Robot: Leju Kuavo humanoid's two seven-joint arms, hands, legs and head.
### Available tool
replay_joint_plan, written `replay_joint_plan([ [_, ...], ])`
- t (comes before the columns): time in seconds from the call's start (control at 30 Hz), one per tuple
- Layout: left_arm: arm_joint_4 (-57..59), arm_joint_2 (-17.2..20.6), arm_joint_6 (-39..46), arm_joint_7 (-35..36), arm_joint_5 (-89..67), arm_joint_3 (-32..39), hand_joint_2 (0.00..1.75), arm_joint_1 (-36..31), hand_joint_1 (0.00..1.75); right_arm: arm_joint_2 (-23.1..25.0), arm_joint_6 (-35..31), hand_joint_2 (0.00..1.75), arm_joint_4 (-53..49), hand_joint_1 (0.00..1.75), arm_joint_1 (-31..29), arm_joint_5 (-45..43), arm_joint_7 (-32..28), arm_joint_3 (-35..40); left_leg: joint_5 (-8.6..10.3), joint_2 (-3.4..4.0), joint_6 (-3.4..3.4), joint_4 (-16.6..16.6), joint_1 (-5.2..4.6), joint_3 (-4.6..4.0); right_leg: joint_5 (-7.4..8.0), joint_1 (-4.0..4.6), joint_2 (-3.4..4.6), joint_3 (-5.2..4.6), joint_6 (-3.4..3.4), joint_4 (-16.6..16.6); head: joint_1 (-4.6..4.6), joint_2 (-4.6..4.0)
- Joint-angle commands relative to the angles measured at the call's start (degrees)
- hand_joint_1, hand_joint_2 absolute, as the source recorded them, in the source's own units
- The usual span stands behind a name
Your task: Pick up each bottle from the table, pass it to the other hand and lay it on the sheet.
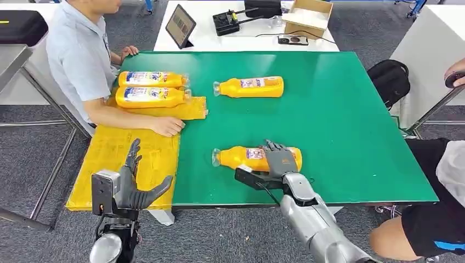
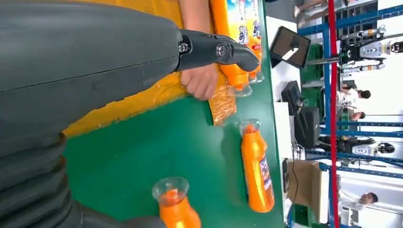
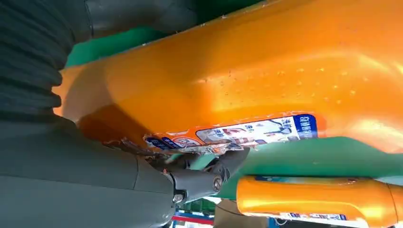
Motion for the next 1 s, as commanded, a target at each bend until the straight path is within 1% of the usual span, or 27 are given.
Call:
replay_joint_plan([
  [0.03,1.5,1.4,-1.9,0.0,1.5,1.4,1.75,-0.1,0.0,-1.8,2.0,1.75,7.3,1.75,-0.9,-2.0,-0.3,0.6,-0.02,-0.02,0.05,-0.1,0.01,0.13,-0.02,0.04,-0.09,0.16,-0.1,-0.1,-0.02,0.0],
  [0.13,0.0,1.4,-2.2,0.0,1.3,1.2,1.75,1.5,0.0,-2.5,2.1,1.75,7.0,1.75,0.8,-2.9,-0.5,0.1,-0.02,-0.13,0.08,-0.2,0.02,0.22,-0.06,0.06,-0.22,0.29,-0.16,-0.2,0.0,0.0],
  [0.2,-0.7,1.4,-2.0,-0.2,0.8,1.1,1.75,2.3,0.0,-2.8,2.9,1.75,7.4,1.75,1.7,-5.0,-1.8,-1.3,-0.03,-0.12,0.05,-0.1,0.02,0.17,-0.06,0.05,-0.17,0.23,-0.1,-0.1,-0.02,0.0],
  [0.27,-0.4,1.6,-2.4,-0.9,1.5,0.7,1.75,2.4,0.0,-3.3,5.0,1.75,7.1,1.75,3.6,-12.8,-12.0,-5.2,-0.02,-0.21,0.07,-0.1,0.05,0.21,-0.07,0.08,-0.28,0.3,-0.13,-0.2,-0.02,0.0],
  [0.3,0.0,1.7,-2.4,-1.1,1.7,0.5,1.75,2.2,0.0,-3.7,4.7,1.75,7.6,1.75,3.8,-13.3,-12.8,-5.0,-0.01,-0.32,0.06,-0.1,0.04,0.22,-0.1,0.07,-0.37,0.31,-0.11,-0.2,-0.02,0.0],
  [0.33,0.4,1.9,-2.5,-1.7,2.1,0.2,1.75,2.1,0.0,-3.3,6.0,1.75,7.1,1.75,4.5,-17.9,-16.9,-7.7,0.01,-0.42,0.1,-0.2,0.05,0.28,-0.12,0.1,-0.49,0.38,-0.13,-0.3,0.0,0.0],
  [0.37,0.8,2.1,-1.8,-2.6,2.0,-0.1,1.75,2.0,0.0,-3.3,6.7,1.75,6.6,1.75,5.3,-21.1,-20.4,-9.2,-0.03,-0.33,0.09,-0.1,0.05,0.32,-0.15,0.09,-0.38,0.07,-0.07,-0.3,0.0,0.0],
  [0.4,1.0,2.1,-1.3,-3.3,1.9,-0.4,1.75,2.1,0.0,-3.3,6.7,1.75,5.6,1.75,6.5,-23.0,-23.0,-9.9,-0.2,-0.22,0.07,-0.1,0.06,0.43,-0.23,0.09,-0.25,-0.04,0.02,-0.3,0.04,0.0],
  [0.43,0.8,2.3,-0.9,-3.6,1.8,-0.7,1.75,2.4,0.0,-3.0,6.7,1.75,3.6,1.75,7.9,-25.5,-25.6,-11.0,-0.24,-0.29,0.09,-0.2,0.06,0.54,-0.24,0.12,-0.35,0.1,-0.05,-0.4,0.02,0.0],
  [0.47,0.4,2.6,-0.8,-3.7,2.5,-1.3,1.75,3.0,0.0,-2.2,7.0,1.75,0.1,1.75,10.1,-29.1,-28.3,-12.3,-0.35,-0.15,0.05,-0.2,0.05,0.74,-0.32,0.1,-0.22,0.21,-0.11,-0.4,0.04,0.0],
  [0.5,0.1,2.9,-0.8,-3.7,2.6,-1.6,1.75,3.4,0.0,-2.2,7.2,1.75,-1.4,1.75,11.0,-29.5,-28.2,-11.8,-0.33,-0.12,0.05,-0.3,0.06,0.8,-0.27,0.11,-0.23,0.23,-0.17,-0.5,0.02,0.0],
  [0.57,-0.7,3.1,-0.8,-3.5,3.9,-1.8,1.75,4.7,0.0,-0.5,6.6,1.75,-7.8,1.75,14.1,-34.9,-32.4,-13.7,-0.5,0.1,-0.05,-0.1,0.06,1.02,-0.28,0.1,0.08,0.37,-0.05,-0.3,0.0,0.0],
  [0.6,-0.9,3.2,-0.7,-3.5,4.0,-1.9,1.75,5.0,0.0,-0.4,6.7,1.75,-8.6,1.75,14.4,-34.9,-32.4,-13.3,-0.51,0.09,-0.02,-0.2,0.07,1.06,-0.28,0.12,0.04,0.48,-0.1,-0.4,0.02,0.0],
  [0.67,-1.1,3.4,-0.7,-3.5,4.0,-2.1,1.75,5.2,0.0,-0.4,6.6,1.75,-9.9,1.75,14.8,-35.2,-31.8,-13.0,-0.57,0.16,-0.05,-0.1,0.06,1.15,-0.3,0.11,0.13,1.0,-0.04,-0.3,0.0,0.0],
  [0.7,-1.1,3.4,-0.7,-3.5,4.0,-2.1,1.75,5.2,0.0,-0.4,6.6,1.75,-9.9,1.75,14.8,-35.2,-31.8,-13.0,-0.53,0.1,-0.03,-0.2,0.08,1.11,-0.3,0.14,0.03,0.98,-0.12,-0.3,0.0,0.0],
  [0.73,-1.1,3.2,-0.7,-3.4,4.5,-2.0,1.75,5.2,0.0,0.2,6.3,1.75,-10.8,1.75,15.2,-37.1,-32.6,-14.1,-0.55,0.14,-0.03,-0.1,0.09,1.08,-0.3,0.14,0.09,0.96,-0.08,-0.2,0.0,0.0],
  [0.8,-1.5,3.5,-0.7,-3.0,5.7,-2.5,1.75,6.2,0.0,1.8,6.1,1.75,-15.3,1.75,16.9,-42.3,-36.9,-15.7,-0.53,0.13,-0.01,-0.1,0.1,1.01,-0.29,0.18,0.06,0.9,-0.13,-0.3,-0.02,0.0],
  [0.87,-1.8,3.6,-0.6,-3.0,5.8,-2.9,1.75,6.7,0.0,2.6,6.2,1.75,-17.5,1.75,17.5,-44.3,-37.5,-16.3,-0.55,0.18,-0.03,-0.1,0.13,1.02,-0.29,0.2,0.12,0.88,-0.09,-0.2,0.0,0.0],
  [0.9,-2.0,3.8,-0.5,-3.0,5.7,-3.4,1.75,7.2,0.0,3.3,5.4,1.75,-19.6,1.75,18.0,-45.3,-38.4,-16.7,-0.54,0.14,0.01,-0.1,0.13,0.96,-0.29,0.22,0.04,0.85,-0.18,-0.3,0.0,0.0],
  [0.97,-2.8,6.0,-1.4,-3.3,2.6,-6.6,1.75,8.1,0.0,4.7,5.1,1.75,-23.8,1.75,18.7,-48.2,-39.9,-16.3,-0.55,0.17,-0.03,-0.1,0.08,0.82,-0.34,0.14,0.18,0.73,-0.07,-0.1,0.0,0.0],
  [1.0,-3.2,6.7,-1.8,-3.1,1.2,-8.0,1.75,8.9,0.0,5.3,5.0,1.75,-25.6,1.75,19.1,-49.0,-40.2,-15.6,-0.57,0.16,-0.02,-0.1,0.08,0.77,-0.35,0.15,0.2,0.67,-0.13,-0.1,0.0,0.0],
])
